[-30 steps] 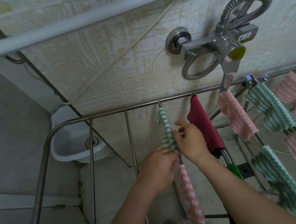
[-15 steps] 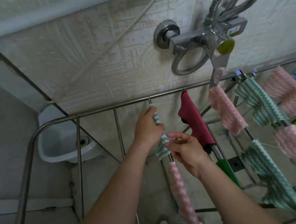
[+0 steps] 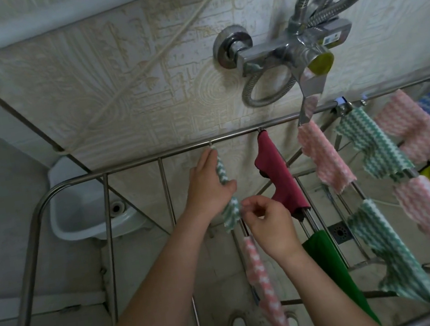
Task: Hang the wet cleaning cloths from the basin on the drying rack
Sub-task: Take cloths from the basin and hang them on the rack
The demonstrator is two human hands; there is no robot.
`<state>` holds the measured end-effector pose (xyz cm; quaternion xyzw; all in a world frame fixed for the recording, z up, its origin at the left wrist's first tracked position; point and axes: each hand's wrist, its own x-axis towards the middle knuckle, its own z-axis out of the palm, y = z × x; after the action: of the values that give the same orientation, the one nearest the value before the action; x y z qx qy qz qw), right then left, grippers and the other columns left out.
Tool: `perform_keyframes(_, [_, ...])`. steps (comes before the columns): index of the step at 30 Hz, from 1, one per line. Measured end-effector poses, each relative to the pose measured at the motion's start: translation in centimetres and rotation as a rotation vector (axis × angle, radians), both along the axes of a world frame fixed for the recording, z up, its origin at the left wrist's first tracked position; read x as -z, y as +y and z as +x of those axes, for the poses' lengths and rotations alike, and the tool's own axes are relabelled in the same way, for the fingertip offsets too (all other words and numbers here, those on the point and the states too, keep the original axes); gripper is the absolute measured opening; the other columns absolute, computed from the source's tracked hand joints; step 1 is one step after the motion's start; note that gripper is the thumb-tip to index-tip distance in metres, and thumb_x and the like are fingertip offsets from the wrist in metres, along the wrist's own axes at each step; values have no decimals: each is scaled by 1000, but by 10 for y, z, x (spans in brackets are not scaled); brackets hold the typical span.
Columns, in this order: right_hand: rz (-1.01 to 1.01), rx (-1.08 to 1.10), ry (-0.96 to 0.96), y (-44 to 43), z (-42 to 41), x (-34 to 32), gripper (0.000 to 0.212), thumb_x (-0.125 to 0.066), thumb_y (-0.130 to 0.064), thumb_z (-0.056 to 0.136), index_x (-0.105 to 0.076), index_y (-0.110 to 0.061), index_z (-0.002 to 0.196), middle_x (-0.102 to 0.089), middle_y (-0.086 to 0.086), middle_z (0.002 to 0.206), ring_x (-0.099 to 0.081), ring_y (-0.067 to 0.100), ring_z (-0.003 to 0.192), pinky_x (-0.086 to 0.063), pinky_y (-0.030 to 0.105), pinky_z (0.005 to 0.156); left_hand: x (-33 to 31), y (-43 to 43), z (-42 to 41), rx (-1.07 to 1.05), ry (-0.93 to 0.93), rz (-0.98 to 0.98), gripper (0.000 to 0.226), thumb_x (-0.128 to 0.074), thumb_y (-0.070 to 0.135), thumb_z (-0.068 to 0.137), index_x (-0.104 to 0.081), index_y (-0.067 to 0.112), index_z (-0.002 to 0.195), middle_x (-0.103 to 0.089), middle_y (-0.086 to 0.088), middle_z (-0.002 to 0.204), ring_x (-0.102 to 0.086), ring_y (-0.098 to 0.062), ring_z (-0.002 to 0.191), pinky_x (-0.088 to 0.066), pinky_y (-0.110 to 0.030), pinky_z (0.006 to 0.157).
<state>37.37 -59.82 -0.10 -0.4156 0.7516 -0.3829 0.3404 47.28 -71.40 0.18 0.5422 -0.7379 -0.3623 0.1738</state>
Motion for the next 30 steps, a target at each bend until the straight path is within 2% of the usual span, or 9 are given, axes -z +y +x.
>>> perform_keyframes(3, [40,-42,54,-4,3,-3,12,-70,-16,85,-71,-16,97,-66,-8,74,-63,10,71,-52,27,69,4,5,6,61,50,83,91,-73,20,72,-24,17,149,-14,6,158,-23,-22,141,-24,-36,116])
perform_keyframes(5, [41,-54,138,-5,4,-4,10,-72,-16,82,-69,-19,90,-65,-8,72,-63,13,70,-53,29,67,5,8,8,82,48,122,95,-75,19,69,-23,17,149,-12,9,158,-26,-22,140,-32,-42,112])
perform_keyframes(9, [40,-140,308,-4,11,-7,15,-69,-10,78,-58,-20,80,-62,-2,75,-60,18,71,-50,34,63,2,5,10,112,34,155,102,-75,28,64,-20,18,149,-8,12,158,-19,-22,142,-29,-44,113])
perform_keyframes(12, [62,-165,332,-3,13,-8,15,-66,-12,79,-54,-21,81,-62,-1,78,-59,19,72,-49,34,63,-3,6,11,134,-3,151,103,-76,26,67,-16,19,150,-3,12,159,-12,-23,144,-18,-41,118])
perform_keyframes(14, [61,-159,321,-2,11,-9,11,-65,-15,82,-56,-20,85,-63,1,80,-59,19,73,-47,32,61,-7,8,11,155,-42,131,103,-77,23,70,-13,21,151,0,12,159,-9,-23,144,-14,-36,114])
perform_keyframes(19, [54,-181,316,4,8,-13,12,-60,-17,88,-65,-15,99,-67,4,87,-62,20,79,-51,34,67,-13,16,11,187,-75,168,99,-77,24,72,-15,21,150,3,15,158,-4,-24,144,-14,-35,113])
perform_keyframes(23, [46,-196,300,13,1,-19,20,-60,-17,89,-66,-18,108,-66,0,86,-59,13,74,-44,26,65,-17,17,11,184,-109,136,94,-73,26,75,-17,22,150,1,13,159,-6,-24,143,-17,-34,111])
perform_keyframes(27, [16,-153,279,30,-12,-32,24,-60,-14,90,-66,-15,113,-67,0,95,-57,8,77,-41,19,71,-25,25,13,121,-63,42,77,-68,27,81,-28,23,147,-12,7,158,-15,-22,142,-19,-35,112])
perform_keyframes(30, [11,-134,279,43,-22,-43,20,-57,-16,93,-68,-17,109,-69,-4,99,-56,3,81,-39,14,71,-32,35,14,20,115,-90,46,-64,17,86,-54,18,131,-46,2,141,-44,-16,128,-35,-31,108])
